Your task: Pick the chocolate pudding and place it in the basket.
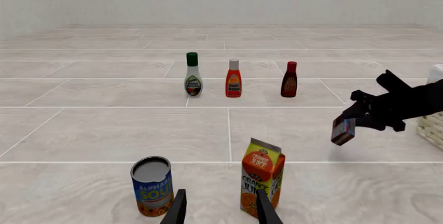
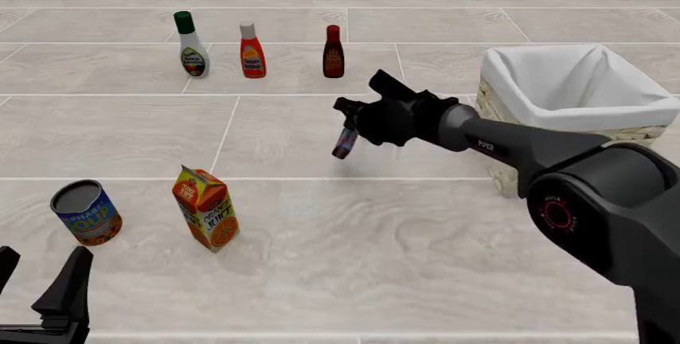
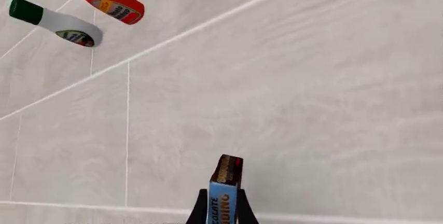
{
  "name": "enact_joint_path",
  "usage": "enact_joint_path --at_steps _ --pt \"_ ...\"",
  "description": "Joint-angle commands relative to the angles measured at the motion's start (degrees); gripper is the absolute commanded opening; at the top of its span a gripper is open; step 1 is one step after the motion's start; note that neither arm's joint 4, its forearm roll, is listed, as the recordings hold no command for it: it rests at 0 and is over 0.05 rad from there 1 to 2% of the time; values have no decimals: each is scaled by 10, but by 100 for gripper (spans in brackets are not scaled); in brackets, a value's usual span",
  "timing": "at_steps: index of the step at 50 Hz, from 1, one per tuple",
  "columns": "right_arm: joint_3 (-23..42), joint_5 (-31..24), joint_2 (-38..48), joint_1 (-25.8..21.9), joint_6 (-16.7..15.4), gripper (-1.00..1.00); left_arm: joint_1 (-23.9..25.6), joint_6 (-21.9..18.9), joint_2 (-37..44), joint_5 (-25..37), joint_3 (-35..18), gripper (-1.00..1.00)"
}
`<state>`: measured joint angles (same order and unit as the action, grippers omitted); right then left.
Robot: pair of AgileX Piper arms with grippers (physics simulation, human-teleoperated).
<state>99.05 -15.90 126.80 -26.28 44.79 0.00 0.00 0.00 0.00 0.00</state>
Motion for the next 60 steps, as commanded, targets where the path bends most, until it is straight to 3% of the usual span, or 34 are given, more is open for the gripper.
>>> enact_joint_path --at_steps 1,14,19,24,41,60 --pt "-9 8 -28 0 -13 -100 0 0 0 0 0 100" --pt "-25 17 -66 6 -33 -100 0 0 0 0 0 100" --pt "-37 27 -93 14 -64 -100 0 0 0 0 0 100" --pt "-44 30 -102 15 -68 -100 0 0 0 0 0 100" --pt "-76 56 -168 40 -133 -100 0 0 0 0 0 100" --pt "-139 112 -243 66 -169 -100 0 0 0 0 0 100"
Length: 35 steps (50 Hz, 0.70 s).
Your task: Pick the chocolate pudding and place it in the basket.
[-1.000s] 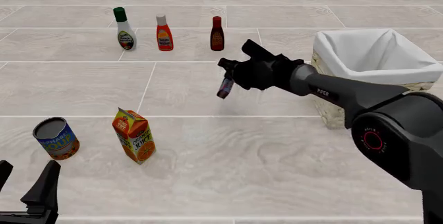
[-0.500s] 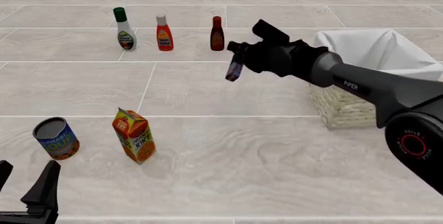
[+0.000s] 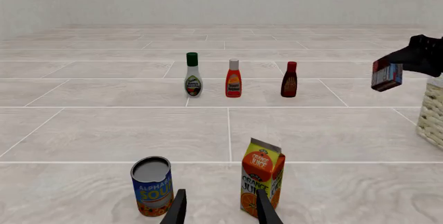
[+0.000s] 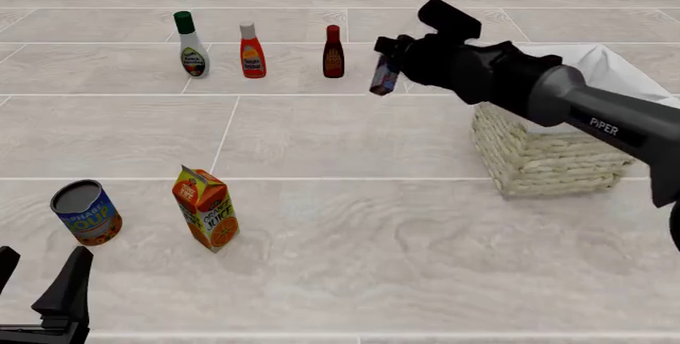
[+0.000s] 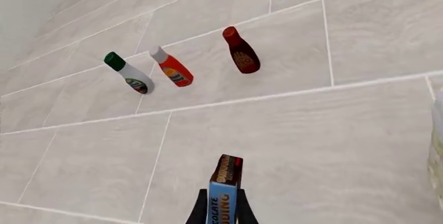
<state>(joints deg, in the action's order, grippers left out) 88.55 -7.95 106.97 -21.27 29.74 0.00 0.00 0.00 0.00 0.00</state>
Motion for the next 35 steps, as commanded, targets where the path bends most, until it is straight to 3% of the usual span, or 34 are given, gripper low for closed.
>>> enact_joint_path --at_steps 1,35 --pt "-38 35 -51 16 -22 -100 0 0 0 0 0 100" --pt "-124 97 -179 45 -144 -100 0 0 0 0 0 100"
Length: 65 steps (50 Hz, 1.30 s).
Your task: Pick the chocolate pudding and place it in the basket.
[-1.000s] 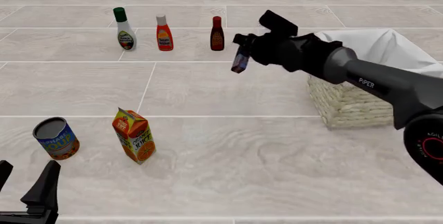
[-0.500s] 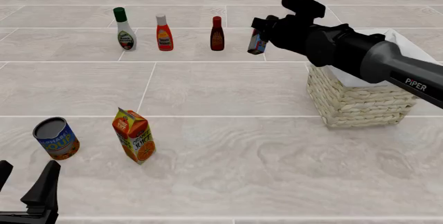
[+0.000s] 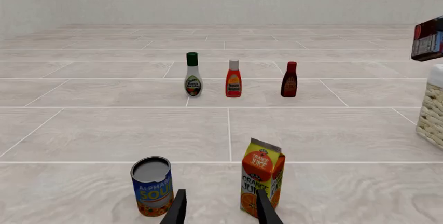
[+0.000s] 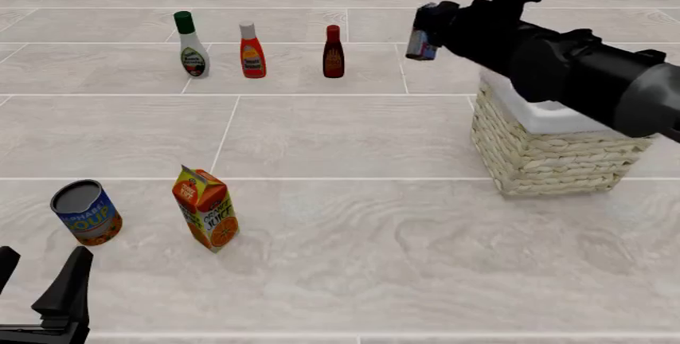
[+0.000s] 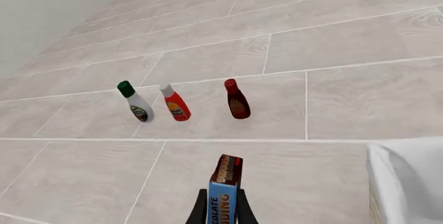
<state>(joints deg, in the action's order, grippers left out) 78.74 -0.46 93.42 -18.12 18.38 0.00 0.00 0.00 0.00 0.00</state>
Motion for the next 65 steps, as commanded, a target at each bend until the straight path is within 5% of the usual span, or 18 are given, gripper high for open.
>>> enact_joint_path --at_steps 1,44,65 --pt "-30 25 -50 14 -36 -100 0 0 0 0 0 100" --pt "-148 110 -201 109 -125 -100 0 0 0 0 0 100" --pt "-155 98 -258 139 -152 -100 0 0 0 0 0 100"
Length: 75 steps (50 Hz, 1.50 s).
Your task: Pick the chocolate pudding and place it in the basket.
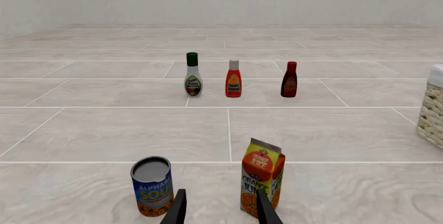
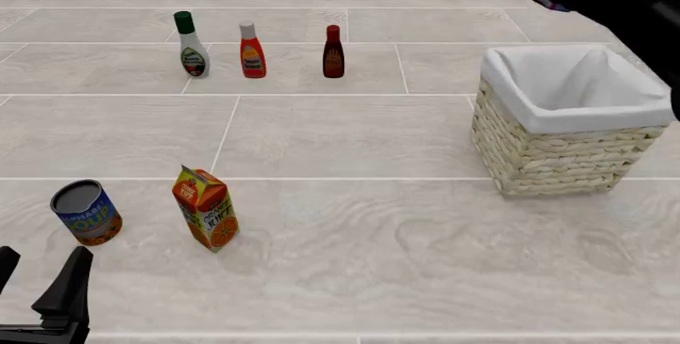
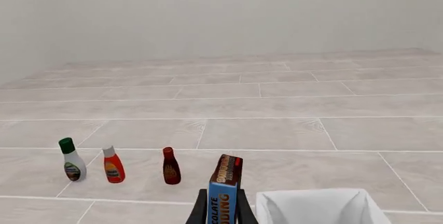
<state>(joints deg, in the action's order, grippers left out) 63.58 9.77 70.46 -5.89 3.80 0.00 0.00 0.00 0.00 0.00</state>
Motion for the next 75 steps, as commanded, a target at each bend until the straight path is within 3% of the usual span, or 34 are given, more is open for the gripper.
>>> enact_joint_path --at_steps 1,44,66,72,75 --pt "-4 -6 -30 18 -5 -100 0 0 0 0 0 100" --pt "-12 -29 -24 119 -23 -100 0 0 0 0 0 100" --pt "63 -86 63 129 13 -100 0 0 0 0 0 100" --pt "74 -88 78 123 2 -100 0 0 0 0 0 100" --pt "88 -106 94 118 18 -100 0 0 0 0 0 100"
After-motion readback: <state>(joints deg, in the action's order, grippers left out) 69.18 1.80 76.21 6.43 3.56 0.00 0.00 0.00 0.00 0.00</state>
